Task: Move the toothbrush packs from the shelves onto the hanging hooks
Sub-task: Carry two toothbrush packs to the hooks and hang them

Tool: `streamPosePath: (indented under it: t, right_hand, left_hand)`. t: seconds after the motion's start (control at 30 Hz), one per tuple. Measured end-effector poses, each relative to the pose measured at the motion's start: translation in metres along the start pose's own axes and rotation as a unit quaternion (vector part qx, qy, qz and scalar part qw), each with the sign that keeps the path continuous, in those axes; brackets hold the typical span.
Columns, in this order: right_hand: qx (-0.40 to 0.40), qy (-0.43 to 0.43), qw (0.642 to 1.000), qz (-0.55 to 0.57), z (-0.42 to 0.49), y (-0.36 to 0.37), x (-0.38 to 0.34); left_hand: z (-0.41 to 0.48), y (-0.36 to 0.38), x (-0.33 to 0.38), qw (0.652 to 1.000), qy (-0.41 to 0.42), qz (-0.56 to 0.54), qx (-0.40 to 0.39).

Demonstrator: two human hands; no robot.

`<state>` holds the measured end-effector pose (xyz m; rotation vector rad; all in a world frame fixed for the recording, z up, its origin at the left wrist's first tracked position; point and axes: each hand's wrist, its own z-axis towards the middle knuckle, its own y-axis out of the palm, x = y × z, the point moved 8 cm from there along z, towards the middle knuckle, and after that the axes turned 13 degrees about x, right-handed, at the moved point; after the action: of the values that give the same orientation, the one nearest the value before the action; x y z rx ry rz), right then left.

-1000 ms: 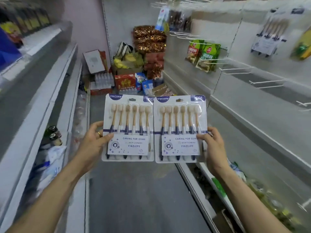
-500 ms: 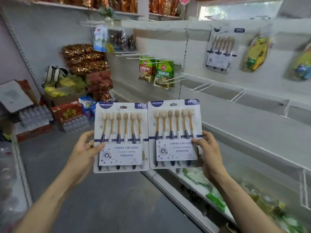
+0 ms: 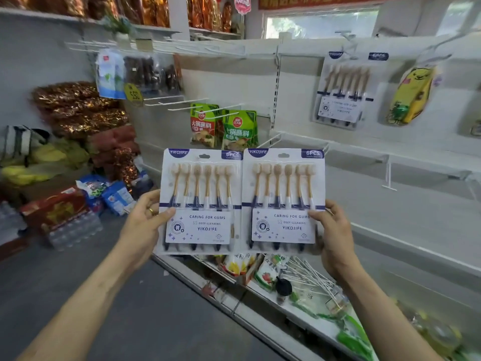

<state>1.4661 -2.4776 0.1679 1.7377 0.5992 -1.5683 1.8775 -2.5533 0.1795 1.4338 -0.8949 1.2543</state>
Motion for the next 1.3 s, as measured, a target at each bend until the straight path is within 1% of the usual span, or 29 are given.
streamPosePath:
  t: [0.2, 0.3, 0.37, 0.57, 0.67, 0.97, 1.3]
  right_hand:
    - [0.085, -0.028, 0.996, -0.006, 0.029, 0.005, -0.009]
    - [0.128, -0.022, 0.991, -0.005, 0.037, 0.005, -0.011]
    - [0.153, -0.034, 0.988, -0.001, 0.042, 0.007, -0.019]
    - [0.227, -0.068, 0.971, 0.003, 0.047, 0.002, -0.034]
    - [0.248, -0.082, 0.965, 0.011, 0.050, -0.004, -0.041]
    - [0.257, -0.105, 0.961, 0.022, 0.091, -0.026, -0.068]
    - [0.219, -0.130, 0.966, 0.027, 0.136, -0.020, -0.105]
  left_hand:
    - [0.089, 0.052, -0.003, 0.997, -0.005, -0.007, -0.070]
    - [0.129, 0.079, -0.007, 0.994, -0.016, -0.010, -0.104]
    - [0.152, 0.097, -0.007, 0.991, -0.017, -0.015, -0.130]
    - [0.190, 0.157, -0.001, 0.981, -0.018, -0.026, -0.193]
    - [0.199, 0.184, 0.000, 0.975, -0.015, -0.023, -0.221]
    - [0.208, 0.249, 0.003, 0.970, -0.002, -0.027, -0.241]
    - [0.214, 0.279, 0.012, 0.977, 0.016, -0.043, -0.206]
